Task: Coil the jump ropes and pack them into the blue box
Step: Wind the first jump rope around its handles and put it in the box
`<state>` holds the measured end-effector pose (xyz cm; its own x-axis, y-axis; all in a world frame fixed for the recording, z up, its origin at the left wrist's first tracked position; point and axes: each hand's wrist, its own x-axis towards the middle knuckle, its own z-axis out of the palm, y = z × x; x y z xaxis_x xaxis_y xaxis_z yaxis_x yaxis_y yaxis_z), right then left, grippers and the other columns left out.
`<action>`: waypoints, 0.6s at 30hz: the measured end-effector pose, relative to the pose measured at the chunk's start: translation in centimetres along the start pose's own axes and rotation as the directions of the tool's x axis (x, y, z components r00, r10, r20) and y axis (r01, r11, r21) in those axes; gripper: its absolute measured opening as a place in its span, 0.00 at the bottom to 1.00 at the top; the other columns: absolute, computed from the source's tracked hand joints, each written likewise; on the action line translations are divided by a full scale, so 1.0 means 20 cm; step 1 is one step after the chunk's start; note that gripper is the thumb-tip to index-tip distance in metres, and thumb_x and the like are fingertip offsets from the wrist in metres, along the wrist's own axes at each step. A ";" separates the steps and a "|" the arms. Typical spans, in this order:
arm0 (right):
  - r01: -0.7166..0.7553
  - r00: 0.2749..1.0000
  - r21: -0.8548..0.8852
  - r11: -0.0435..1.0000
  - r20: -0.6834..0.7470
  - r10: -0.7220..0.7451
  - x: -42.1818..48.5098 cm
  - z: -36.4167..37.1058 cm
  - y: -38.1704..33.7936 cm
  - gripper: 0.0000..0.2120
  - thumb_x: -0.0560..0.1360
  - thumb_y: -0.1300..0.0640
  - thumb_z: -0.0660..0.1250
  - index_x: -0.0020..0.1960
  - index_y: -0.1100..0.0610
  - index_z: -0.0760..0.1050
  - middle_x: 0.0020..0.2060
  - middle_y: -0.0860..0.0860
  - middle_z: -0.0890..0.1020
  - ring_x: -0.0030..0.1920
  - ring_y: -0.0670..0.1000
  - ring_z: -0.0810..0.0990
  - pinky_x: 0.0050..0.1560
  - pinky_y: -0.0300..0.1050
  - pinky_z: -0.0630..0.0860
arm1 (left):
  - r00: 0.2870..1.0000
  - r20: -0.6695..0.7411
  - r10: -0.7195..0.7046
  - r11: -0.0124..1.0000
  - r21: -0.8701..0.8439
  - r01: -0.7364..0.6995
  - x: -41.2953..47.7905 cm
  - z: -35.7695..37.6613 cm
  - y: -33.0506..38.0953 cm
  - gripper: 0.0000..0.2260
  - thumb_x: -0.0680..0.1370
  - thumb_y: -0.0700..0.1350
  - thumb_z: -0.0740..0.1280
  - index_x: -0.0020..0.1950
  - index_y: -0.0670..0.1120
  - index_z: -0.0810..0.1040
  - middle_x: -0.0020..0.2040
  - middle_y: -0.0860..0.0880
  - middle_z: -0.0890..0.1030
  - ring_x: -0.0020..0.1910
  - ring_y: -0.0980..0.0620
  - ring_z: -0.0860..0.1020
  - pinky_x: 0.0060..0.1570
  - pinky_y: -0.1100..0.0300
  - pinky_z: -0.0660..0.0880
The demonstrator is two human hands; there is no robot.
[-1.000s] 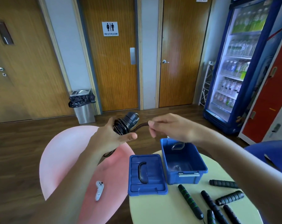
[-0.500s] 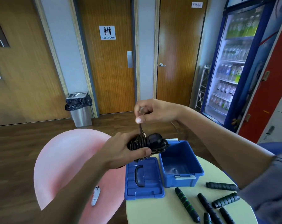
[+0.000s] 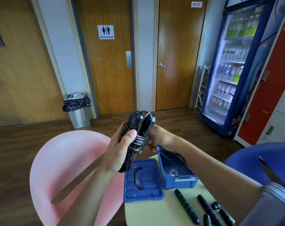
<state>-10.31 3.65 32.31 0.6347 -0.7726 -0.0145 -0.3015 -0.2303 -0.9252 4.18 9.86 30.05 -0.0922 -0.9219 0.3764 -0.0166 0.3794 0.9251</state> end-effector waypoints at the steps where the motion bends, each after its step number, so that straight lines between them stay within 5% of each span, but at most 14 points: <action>1: -0.019 1.000 0.072 0.997 -0.018 0.020 -0.01 0.01 0.01 0.20 0.84 0.56 0.48 0.37 0.54 0.69 0.26 0.49 0.64 0.24 0.46 0.62 0.25 0.39 0.67 | 0.999 -0.024 -0.039 0.999 -0.018 0.039 0.00 0.00 0.00 0.28 0.68 0.61 0.62 0.53 0.38 0.73 0.30 0.46 0.78 0.24 0.53 0.75 0.23 0.62 0.70; 5: -0.108 0.991 0.360 0.927 -0.029 0.127 -0.08 0.05 0.04 0.18 0.82 0.46 0.51 0.47 0.57 0.72 0.25 0.47 0.62 0.24 0.46 0.62 0.27 0.40 0.74 | 0.969 -0.112 -0.218 0.974 -0.089 0.209 0.03 -0.04 -0.01 0.38 0.67 0.68 0.61 0.57 0.34 0.72 0.29 0.43 0.78 0.22 0.48 0.72 0.22 0.61 0.69; 8: -0.132 0.991 0.362 0.923 0.047 0.123 -0.13 0.04 0.06 0.09 0.81 0.58 0.58 0.59 0.61 0.70 0.32 0.50 0.68 0.29 0.46 0.71 0.37 0.44 0.79 | 0.948 -0.186 -0.257 0.966 -0.062 0.250 0.04 -0.04 -0.01 0.37 0.71 0.71 0.61 0.58 0.38 0.72 0.31 0.42 0.77 0.23 0.49 0.73 0.21 0.61 0.69; 9: -0.142 0.989 0.334 0.932 0.075 0.124 -0.15 0.04 0.06 0.13 0.79 0.65 0.60 0.64 0.61 0.67 0.36 0.51 0.71 0.32 0.46 0.74 0.41 0.45 0.81 | 0.942 -0.211 -0.259 0.966 -0.043 0.256 0.04 -0.03 -0.01 0.36 0.68 0.71 0.59 0.57 0.41 0.73 0.32 0.42 0.77 0.23 0.49 0.73 0.21 0.61 0.69; 13: -0.175 0.982 -0.043 0.984 0.066 0.177 -0.22 0.06 0.02 0.25 0.74 0.72 0.63 0.66 0.55 0.63 0.44 0.52 0.77 0.39 0.51 0.81 0.41 0.43 0.82 | 0.925 -0.283 -0.253 0.956 0.075 0.284 0.06 0.00 -0.02 0.32 0.64 0.72 0.56 0.54 0.49 0.73 0.33 0.44 0.79 0.24 0.50 0.75 0.25 0.59 0.70; 16: -0.194 0.975 -0.319 0.927 -0.167 0.147 -0.26 0.08 -0.01 0.18 0.71 0.68 0.67 0.57 0.56 0.67 0.44 0.55 0.82 0.38 0.54 0.84 0.43 0.52 0.83 | 0.904 -0.331 -0.269 0.942 0.103 0.318 0.07 0.01 -0.04 0.30 0.62 0.74 0.57 0.51 0.52 0.73 0.34 0.45 0.80 0.26 0.50 0.77 0.28 0.59 0.72; 18: -0.171 0.962 -0.460 0.871 -0.268 0.048 -0.28 0.10 -0.02 0.14 0.71 0.65 0.68 0.53 0.55 0.68 0.42 0.55 0.83 0.38 0.53 0.83 0.41 0.48 0.82 | 0.898 -0.355 -0.261 0.929 0.161 0.334 0.08 0.01 -0.06 0.32 0.63 0.76 0.56 0.52 0.52 0.73 0.34 0.47 0.81 0.29 0.51 0.80 0.32 0.58 0.75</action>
<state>-12.32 9.14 32.00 0.4061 -0.9128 0.0433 -0.6985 -0.3406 -0.6294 3.92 7.99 29.44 0.2750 -0.9546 0.1142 -0.2062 0.0574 0.9768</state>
